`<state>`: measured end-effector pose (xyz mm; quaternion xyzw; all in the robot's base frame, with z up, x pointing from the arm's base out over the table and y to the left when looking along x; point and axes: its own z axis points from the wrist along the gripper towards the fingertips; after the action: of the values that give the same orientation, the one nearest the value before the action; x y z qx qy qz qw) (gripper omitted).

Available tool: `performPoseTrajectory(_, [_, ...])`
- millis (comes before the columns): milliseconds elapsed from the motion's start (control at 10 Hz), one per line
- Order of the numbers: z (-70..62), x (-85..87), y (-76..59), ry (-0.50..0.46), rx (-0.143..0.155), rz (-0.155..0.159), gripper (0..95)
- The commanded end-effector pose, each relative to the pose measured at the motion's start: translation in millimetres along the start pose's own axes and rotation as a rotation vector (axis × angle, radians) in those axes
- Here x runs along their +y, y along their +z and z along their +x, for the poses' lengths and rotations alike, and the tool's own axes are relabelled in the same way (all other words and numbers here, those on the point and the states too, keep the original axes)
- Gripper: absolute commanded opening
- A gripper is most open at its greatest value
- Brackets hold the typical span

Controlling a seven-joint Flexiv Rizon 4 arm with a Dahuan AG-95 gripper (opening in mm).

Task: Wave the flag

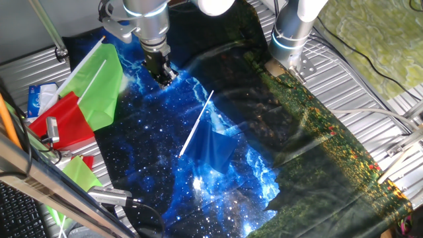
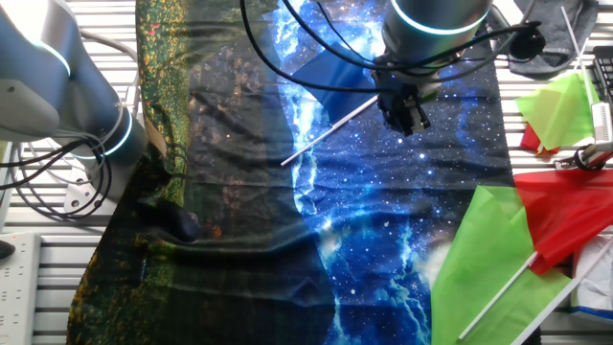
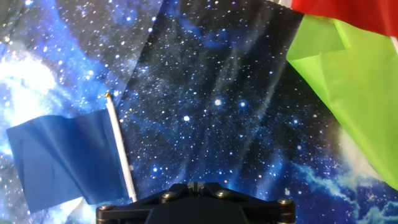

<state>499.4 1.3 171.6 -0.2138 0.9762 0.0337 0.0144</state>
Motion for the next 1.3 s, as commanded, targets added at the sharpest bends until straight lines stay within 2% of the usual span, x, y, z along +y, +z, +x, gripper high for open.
performPoseTrajectory(100, [-1.8,0.1,1.3,0.013,0.006,0.009,0.0])
performPoseTrajectory(500, [-4.7,1.8,5.4,0.032,0.015,0.016,0.0])
performPoseTrajectory(700, [-10.9,5.3,20.1,0.056,0.019,0.024,0.0])
performPoseTrajectory(900, [-13.4,7.0,27.0,0.060,0.014,0.027,0.0])
performPoseTrajectory(1300, [-13.9,6.6,25.3,0.040,0.019,0.038,0.0])
